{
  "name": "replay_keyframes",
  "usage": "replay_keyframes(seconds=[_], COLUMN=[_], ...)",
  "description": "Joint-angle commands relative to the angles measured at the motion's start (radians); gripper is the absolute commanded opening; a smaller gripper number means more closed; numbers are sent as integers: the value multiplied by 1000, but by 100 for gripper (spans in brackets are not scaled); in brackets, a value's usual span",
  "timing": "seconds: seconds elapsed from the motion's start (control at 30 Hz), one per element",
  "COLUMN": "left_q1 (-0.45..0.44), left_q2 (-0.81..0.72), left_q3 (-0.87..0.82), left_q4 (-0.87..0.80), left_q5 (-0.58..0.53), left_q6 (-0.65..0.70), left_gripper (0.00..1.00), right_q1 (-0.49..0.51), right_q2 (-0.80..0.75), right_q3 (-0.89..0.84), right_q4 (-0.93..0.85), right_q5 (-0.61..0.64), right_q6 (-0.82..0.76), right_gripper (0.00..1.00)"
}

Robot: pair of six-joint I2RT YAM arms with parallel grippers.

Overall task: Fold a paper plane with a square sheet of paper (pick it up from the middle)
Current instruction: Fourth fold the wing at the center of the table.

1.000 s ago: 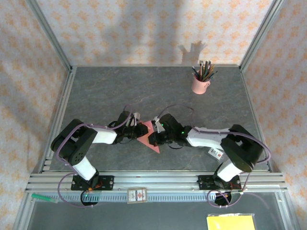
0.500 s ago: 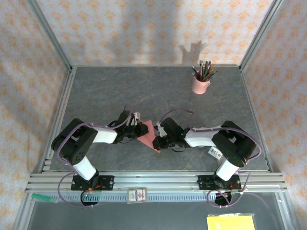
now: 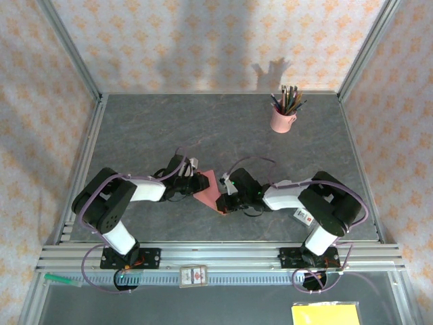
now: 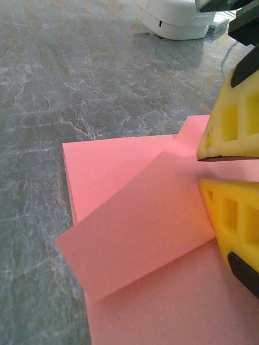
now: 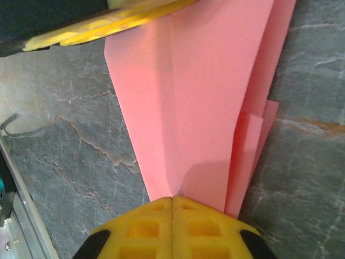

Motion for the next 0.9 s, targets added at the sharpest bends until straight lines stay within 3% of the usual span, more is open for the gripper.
replay_keyframes(seconds=[0.0,0.3,0.6,0.87], left_q1=[14,-38,-106,-130], left_q2=[-60,-175,-143,-92], left_q3=[14,-42,-123,-138], left_q4=[-52,-45,102,169], left_q5=[-12,6,55,72], left_q6=[-19,-87,-184,-211], left_gripper=[23,23,6,3], right_q1=[3,3,1,3], right_q2=[25,24,25,29], right_q3=[-72,-96,-90,-81], right_q4=[-80,-40,-60,-71], right_q5=[29,5,17,22], right_q6=[39,76,67,62], right_gripper=[0,0,0,0])
